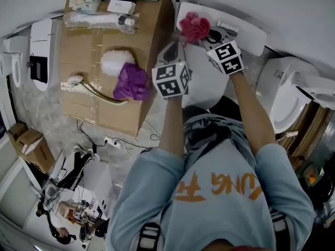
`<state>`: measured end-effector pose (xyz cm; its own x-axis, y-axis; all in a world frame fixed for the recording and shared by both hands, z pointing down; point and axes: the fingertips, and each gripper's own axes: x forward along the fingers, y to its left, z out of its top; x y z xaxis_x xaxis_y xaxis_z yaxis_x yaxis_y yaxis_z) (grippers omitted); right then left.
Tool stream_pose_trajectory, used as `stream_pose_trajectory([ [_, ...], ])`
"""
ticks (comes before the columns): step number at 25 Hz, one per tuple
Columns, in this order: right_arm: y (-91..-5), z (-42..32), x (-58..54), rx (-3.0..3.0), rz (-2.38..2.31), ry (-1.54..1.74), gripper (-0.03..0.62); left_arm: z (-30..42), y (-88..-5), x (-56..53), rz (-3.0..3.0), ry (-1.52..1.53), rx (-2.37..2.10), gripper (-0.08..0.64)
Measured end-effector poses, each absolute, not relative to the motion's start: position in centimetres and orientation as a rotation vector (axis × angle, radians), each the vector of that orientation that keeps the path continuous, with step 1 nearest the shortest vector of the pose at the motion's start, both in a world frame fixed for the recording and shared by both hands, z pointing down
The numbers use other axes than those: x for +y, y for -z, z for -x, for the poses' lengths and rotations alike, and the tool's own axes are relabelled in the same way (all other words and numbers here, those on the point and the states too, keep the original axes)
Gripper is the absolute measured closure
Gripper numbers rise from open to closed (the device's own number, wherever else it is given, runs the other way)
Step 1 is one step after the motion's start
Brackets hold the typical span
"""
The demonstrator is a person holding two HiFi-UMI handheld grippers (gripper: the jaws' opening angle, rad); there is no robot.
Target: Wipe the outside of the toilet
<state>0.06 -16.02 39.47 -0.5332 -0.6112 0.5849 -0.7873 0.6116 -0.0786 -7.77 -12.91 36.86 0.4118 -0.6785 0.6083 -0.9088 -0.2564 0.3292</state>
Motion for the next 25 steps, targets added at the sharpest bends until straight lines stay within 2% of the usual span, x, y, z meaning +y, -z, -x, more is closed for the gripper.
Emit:
stream_pose_trajectory([
  [25,-39.6,-8.0,-11.1,-2.245,-1.247,-0.51,0.531,2.0,-36.4,-10.4,-2.125,-0.524,-1.252,0.537],
])
